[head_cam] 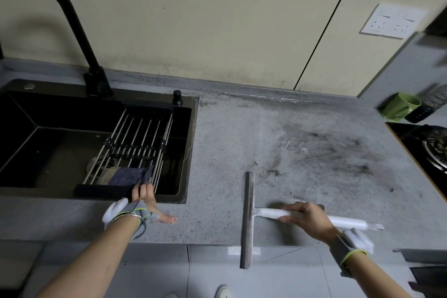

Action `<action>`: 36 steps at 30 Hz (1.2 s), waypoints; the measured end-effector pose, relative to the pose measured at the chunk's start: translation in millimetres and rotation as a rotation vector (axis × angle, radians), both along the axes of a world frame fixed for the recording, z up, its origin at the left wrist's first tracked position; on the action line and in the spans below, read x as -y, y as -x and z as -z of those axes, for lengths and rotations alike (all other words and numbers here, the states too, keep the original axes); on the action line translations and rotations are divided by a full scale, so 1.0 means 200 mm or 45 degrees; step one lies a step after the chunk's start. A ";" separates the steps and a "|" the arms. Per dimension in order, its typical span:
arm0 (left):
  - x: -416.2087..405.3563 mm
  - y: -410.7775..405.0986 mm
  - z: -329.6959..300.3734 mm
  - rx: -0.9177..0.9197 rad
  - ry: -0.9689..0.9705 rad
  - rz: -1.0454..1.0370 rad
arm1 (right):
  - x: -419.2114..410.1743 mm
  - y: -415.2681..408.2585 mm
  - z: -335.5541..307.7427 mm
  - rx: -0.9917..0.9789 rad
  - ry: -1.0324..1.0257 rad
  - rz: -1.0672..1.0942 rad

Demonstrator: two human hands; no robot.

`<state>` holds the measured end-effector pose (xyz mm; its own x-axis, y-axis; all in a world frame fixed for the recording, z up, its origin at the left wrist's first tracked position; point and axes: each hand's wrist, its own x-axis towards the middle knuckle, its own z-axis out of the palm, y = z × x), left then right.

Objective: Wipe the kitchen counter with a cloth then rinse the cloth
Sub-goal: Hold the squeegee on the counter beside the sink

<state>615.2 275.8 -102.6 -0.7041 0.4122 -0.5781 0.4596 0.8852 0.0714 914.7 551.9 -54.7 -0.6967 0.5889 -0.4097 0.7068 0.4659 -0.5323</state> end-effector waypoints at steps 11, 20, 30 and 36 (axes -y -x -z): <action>0.00 0.00 -0.01 0.008 0.042 0.011 | 0.19 0.38 0.01 -0.009 0.045 -0.221; 0.00 -0.01 0.00 0.005 0.041 0.004 | 0.28 0.48 -0.02 -0.062 -0.012 -0.284; 0.00 -0.01 -0.02 0.007 0.039 0.018 | -0.01 0.02 -0.08 0.026 -0.041 0.047; 0.00 0.00 -0.01 -0.003 0.029 0.015 | 0.01 -0.01 -0.07 0.085 -0.096 0.026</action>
